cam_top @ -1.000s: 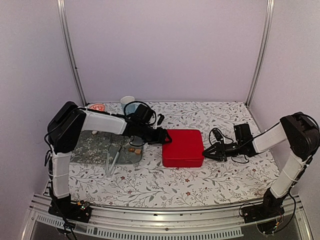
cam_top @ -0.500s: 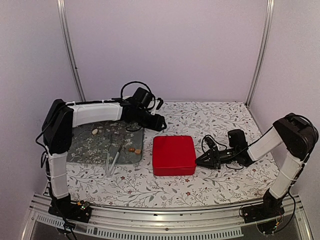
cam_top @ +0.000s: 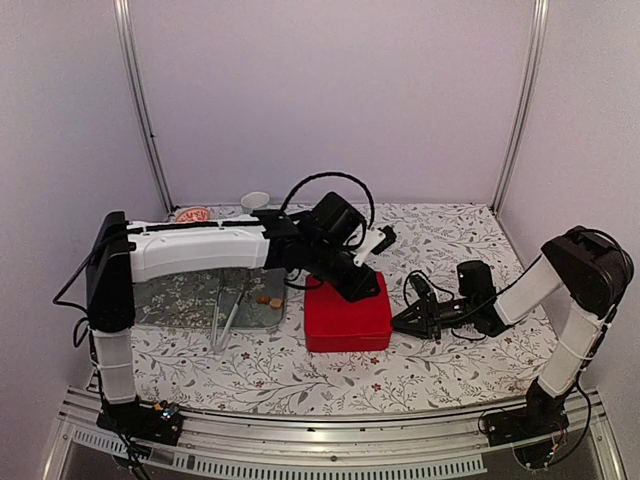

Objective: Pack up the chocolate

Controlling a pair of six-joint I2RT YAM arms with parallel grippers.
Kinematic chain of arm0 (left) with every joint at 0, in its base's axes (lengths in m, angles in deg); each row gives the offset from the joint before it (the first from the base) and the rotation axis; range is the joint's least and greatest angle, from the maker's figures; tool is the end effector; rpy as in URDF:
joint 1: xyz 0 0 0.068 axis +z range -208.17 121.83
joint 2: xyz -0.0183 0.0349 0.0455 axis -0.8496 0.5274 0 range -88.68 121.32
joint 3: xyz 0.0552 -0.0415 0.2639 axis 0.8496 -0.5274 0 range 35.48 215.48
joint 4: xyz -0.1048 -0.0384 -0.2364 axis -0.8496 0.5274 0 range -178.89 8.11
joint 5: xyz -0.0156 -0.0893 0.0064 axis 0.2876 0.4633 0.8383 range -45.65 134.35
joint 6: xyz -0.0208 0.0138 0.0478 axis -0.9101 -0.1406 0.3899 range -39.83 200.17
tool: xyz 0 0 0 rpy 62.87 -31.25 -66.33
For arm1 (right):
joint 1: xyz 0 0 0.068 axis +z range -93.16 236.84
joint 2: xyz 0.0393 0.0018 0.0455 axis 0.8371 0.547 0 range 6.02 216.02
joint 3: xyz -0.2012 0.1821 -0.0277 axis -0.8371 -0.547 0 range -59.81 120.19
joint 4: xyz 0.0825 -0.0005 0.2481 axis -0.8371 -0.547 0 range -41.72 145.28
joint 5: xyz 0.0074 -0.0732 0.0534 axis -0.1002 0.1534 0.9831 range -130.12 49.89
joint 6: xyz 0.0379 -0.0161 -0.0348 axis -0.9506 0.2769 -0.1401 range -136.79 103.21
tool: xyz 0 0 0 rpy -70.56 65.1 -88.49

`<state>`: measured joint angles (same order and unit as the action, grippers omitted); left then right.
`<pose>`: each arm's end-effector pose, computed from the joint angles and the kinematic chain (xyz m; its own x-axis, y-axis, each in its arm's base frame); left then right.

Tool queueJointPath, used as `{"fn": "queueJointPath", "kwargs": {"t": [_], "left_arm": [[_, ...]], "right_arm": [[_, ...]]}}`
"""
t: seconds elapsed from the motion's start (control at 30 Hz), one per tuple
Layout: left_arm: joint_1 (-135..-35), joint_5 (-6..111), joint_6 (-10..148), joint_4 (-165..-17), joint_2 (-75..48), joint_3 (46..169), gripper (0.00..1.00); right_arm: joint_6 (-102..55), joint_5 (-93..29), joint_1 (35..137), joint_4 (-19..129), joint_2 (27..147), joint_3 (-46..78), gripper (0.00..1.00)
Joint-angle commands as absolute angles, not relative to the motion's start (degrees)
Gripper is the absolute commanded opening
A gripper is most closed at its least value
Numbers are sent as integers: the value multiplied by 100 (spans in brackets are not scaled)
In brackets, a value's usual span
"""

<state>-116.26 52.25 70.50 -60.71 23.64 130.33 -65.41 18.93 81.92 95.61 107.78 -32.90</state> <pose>0.2329 -0.3830 0.2633 -0.5222 0.5241 -0.6727 0.8155 0.5376 -0.2143 0.2333 0.1429 0.0988 -0.9830 -0.0340 -0.1802 -0.1822 0.2902 0.9395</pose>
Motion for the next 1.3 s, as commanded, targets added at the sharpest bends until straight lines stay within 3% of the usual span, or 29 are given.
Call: {"fn": "queueJointPath", "kwargs": {"t": [0.0, 0.23, 0.53, 0.77, 1.27], "left_arm": [[-11783, 5409, 7229, -5709, 3019, 13159, 17], [-11885, 5451, 7211, -5341, 3829, 13096, 5], [-11852, 5052, 7262, -5515, 3005, 13323, 8], [-12017, 5055, 7387, -5652, 2662, 13570, 4], [-12241, 5633, 7352, -5384, 3842, 13276, 0]], "right_arm": [[-6477, 1429, 8312, 8806, 11127, -3579, 22], [-6421, 1343, 8321, 8815, 11259, -3654, 21], [-6364, 1256, 8321, 8841, 11371, -3718, 20], [-6364, 1240, 8321, 8863, 11346, -3727, 20], [-6382, 1221, 8322, 8942, 11446, -3763, 20]]}}
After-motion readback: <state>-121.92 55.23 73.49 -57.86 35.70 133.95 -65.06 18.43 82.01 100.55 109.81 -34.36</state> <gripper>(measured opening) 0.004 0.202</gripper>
